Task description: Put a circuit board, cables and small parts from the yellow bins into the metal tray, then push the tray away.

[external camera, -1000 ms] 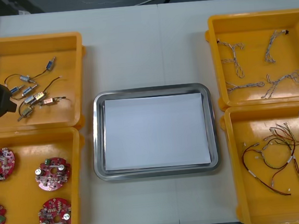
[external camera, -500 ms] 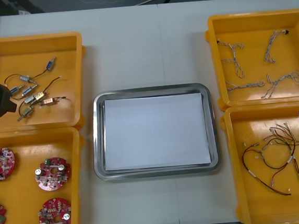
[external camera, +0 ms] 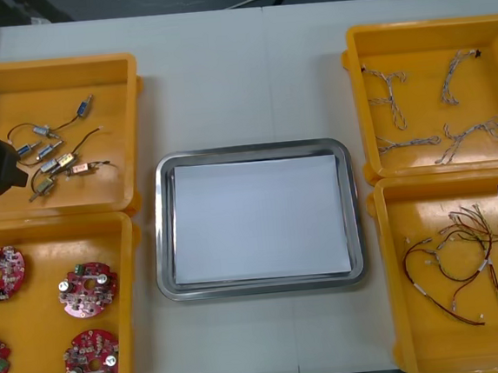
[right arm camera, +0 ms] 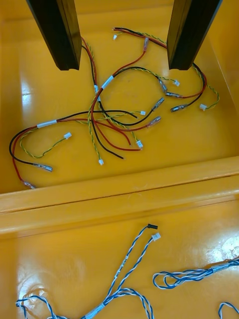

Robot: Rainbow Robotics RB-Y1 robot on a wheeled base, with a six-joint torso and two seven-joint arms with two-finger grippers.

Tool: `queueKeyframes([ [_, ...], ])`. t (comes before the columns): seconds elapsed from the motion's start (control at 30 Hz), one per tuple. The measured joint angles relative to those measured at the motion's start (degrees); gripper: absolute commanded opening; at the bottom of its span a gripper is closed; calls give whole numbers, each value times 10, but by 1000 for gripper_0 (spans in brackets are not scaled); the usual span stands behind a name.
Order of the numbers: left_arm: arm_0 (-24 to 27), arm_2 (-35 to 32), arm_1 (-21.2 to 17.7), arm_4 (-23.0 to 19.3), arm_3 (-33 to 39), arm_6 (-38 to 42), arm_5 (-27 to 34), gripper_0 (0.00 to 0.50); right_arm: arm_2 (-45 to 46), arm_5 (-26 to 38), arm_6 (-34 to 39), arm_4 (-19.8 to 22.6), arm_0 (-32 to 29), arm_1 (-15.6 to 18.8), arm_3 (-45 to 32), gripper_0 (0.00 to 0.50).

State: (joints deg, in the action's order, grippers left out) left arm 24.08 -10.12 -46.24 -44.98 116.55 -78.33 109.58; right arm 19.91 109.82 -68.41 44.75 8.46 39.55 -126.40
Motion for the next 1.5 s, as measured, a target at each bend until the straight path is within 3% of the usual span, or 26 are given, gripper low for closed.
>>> queueKeyframes([
  [0.73, -15, 1, 1, -1, 0, 0, 0, 500, 0, 0, 0, 0, -2, 0, 0, 500],
  [1.03, -22, -2, -12, -61, -23, 0, 0, 500, 0, 0, 2, 3, -13, 0, 0, 500],
  [1.13, -27, -21, -18, -77, -36, 0, 0, 500, -1, 0, 41, 3, -16, 0, 0, 500],
  [1.27, -61, -65, -30, -80, -38, 0, 0, 500, -6, 0, 153, 3, -30, 0, 0, 500],
  [1.5, -155, -134, -61, -88, -33, 1, -1, 500, -19, 0, 208, -1, -72, 0, -7, 500],
])
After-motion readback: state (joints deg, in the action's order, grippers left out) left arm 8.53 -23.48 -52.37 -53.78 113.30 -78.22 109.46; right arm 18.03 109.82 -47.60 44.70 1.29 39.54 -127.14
